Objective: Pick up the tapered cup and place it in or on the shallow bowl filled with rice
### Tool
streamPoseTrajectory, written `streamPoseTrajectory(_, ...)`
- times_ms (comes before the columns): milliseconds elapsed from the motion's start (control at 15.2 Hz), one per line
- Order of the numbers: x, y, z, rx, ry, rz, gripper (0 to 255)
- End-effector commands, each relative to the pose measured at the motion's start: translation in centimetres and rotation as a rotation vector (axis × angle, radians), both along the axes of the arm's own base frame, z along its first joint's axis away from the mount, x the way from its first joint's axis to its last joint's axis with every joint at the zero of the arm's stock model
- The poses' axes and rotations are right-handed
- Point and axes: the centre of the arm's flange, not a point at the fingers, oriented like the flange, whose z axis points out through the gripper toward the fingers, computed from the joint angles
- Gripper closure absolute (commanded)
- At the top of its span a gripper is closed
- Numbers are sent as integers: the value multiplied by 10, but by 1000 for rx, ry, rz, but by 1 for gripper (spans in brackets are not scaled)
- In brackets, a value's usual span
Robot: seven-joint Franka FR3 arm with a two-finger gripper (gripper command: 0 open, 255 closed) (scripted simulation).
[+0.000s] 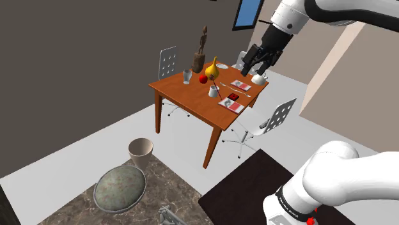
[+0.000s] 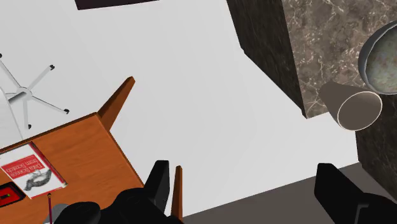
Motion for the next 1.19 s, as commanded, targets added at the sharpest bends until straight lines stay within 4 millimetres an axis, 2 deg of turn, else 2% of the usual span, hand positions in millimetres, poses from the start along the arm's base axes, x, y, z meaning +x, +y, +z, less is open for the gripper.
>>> streamPoseTrajectory(0, 0, 0, 0, 0, 0, 0, 0)
streamPoseTrajectory(1122, 100, 124, -158, 21, 46, 44, 0)
